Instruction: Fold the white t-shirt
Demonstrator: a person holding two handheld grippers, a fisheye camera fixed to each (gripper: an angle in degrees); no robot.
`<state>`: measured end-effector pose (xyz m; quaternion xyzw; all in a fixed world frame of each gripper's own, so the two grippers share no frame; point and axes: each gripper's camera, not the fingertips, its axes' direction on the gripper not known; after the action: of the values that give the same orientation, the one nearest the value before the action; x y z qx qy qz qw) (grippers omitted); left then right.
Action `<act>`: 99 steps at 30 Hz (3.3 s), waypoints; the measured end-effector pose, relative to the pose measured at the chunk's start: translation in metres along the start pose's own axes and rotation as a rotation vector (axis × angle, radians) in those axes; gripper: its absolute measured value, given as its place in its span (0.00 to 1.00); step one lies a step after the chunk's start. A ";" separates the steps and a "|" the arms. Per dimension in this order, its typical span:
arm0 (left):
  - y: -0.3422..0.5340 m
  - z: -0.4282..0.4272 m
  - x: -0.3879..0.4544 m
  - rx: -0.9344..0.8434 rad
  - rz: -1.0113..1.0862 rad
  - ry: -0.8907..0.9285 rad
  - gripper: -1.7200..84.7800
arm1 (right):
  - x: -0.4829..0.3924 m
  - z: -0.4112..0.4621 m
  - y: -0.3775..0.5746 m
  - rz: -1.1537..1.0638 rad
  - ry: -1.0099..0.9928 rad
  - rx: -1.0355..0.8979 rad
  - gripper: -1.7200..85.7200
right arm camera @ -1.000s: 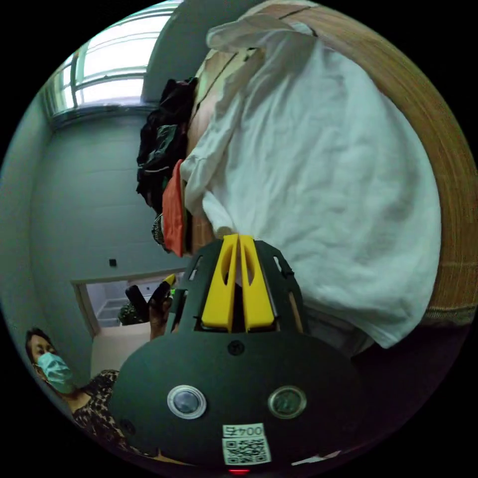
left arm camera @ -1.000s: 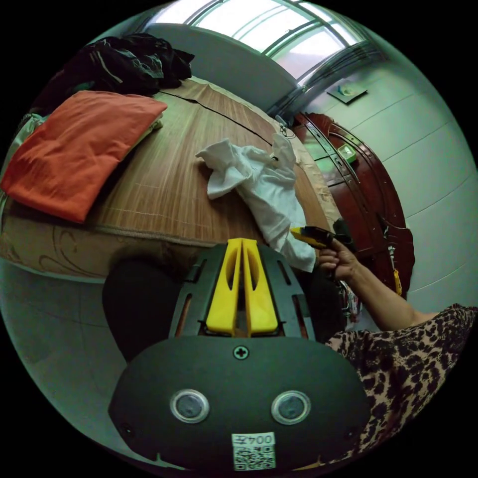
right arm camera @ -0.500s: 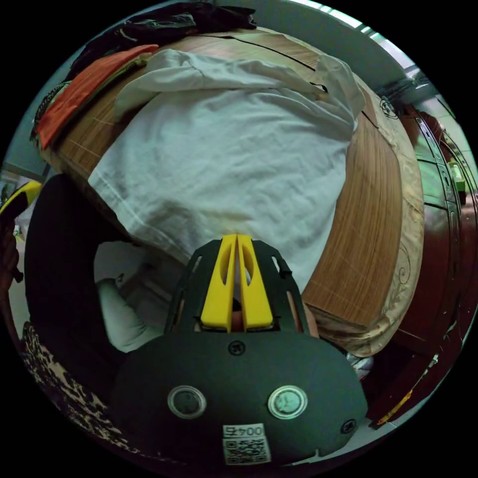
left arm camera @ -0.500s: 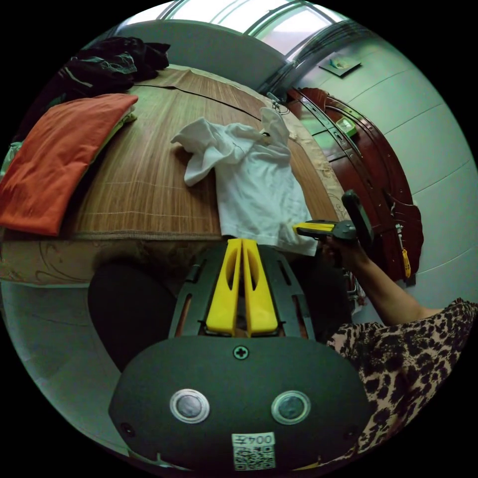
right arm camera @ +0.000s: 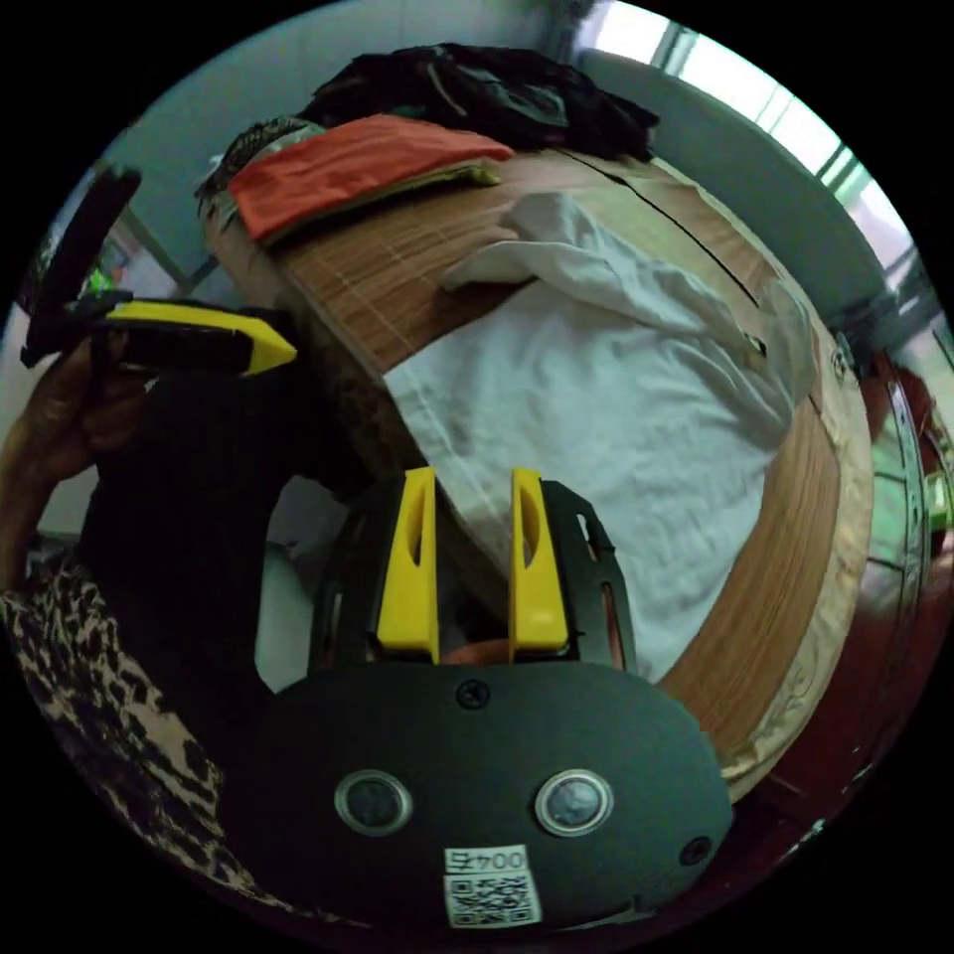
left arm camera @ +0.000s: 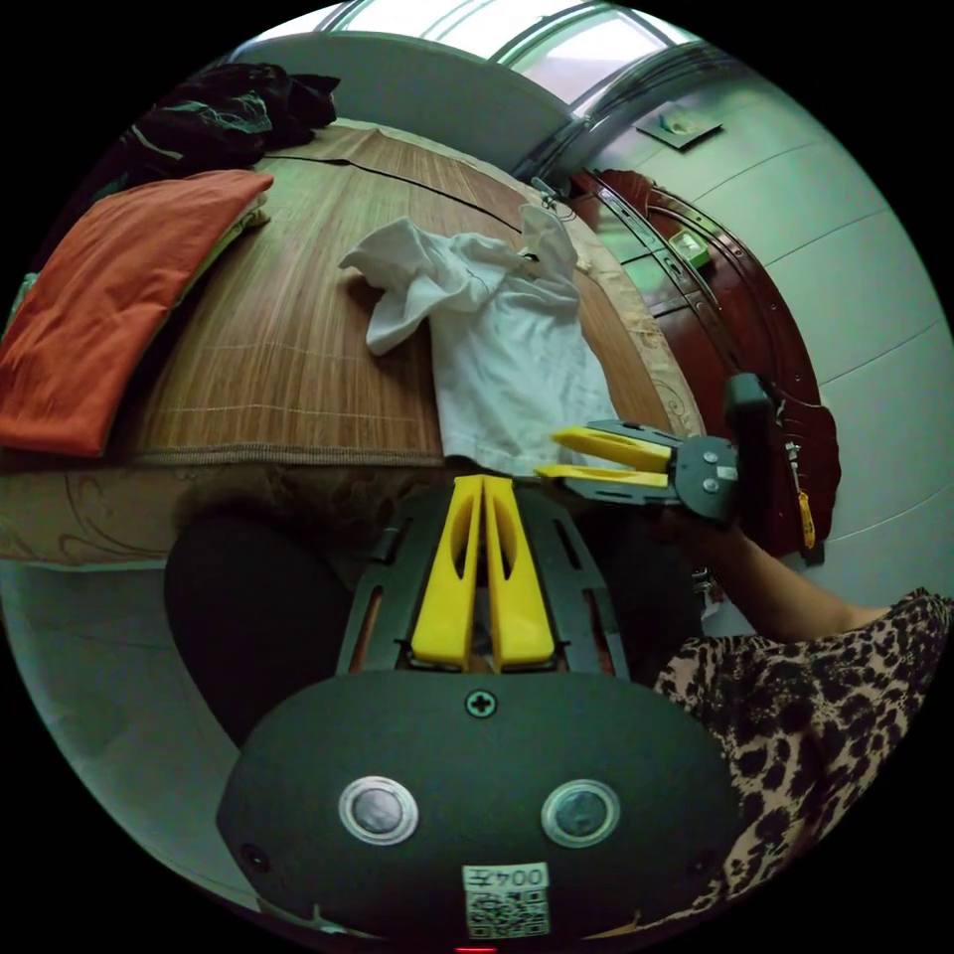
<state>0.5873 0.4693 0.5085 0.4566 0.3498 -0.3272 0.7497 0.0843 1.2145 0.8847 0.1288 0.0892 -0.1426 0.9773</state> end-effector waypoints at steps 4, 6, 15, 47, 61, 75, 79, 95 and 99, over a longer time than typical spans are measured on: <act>-0.003 0.004 0.007 -0.038 0.008 -0.088 0.02 | -0.016 -0.008 -0.018 -0.078 -0.003 -0.029 0.16; -0.006 0.007 0.009 -0.051 0.000 -0.091 0.03 | -0.016 -0.017 -0.025 -0.093 0.000 -0.028 0.16; -0.025 0.005 0.023 -0.043 0.018 -0.038 0.04 | 0.063 -0.077 -0.018 -0.052 -0.069 -0.050 0.05; -0.233 0.115 0.211 -0.214 0.401 -0.282 0.15 | 0.478 -0.258 0.389 1.110 -1.227 0.539 0.07; -0.315 0.125 0.228 -0.274 0.394 -0.275 0.08 | 0.429 -0.370 0.483 0.901 -0.863 0.429 0.05; -0.414 0.022 0.222 -0.405 0.647 -0.340 0.05 | 0.422 -0.380 0.493 0.927 -0.872 0.429 0.03; -0.445 0.029 0.213 -0.466 0.606 -0.344 0.05 | 0.413 -0.375 0.467 0.877 -0.898 0.347 0.10; -0.490 0.038 0.180 -0.401 0.423 -0.211 0.05 | 0.337 -0.273 0.356 0.904 -1.107 0.142 0.11; -0.490 0.036 0.169 -0.409 0.420 -0.215 0.05 | 0.330 -0.296 0.331 0.793 -1.043 0.188 0.06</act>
<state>0.2903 0.2265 0.1582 0.3215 0.2252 -0.1345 0.9099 0.4551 1.5191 0.6084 0.1507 -0.4629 0.1774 0.8553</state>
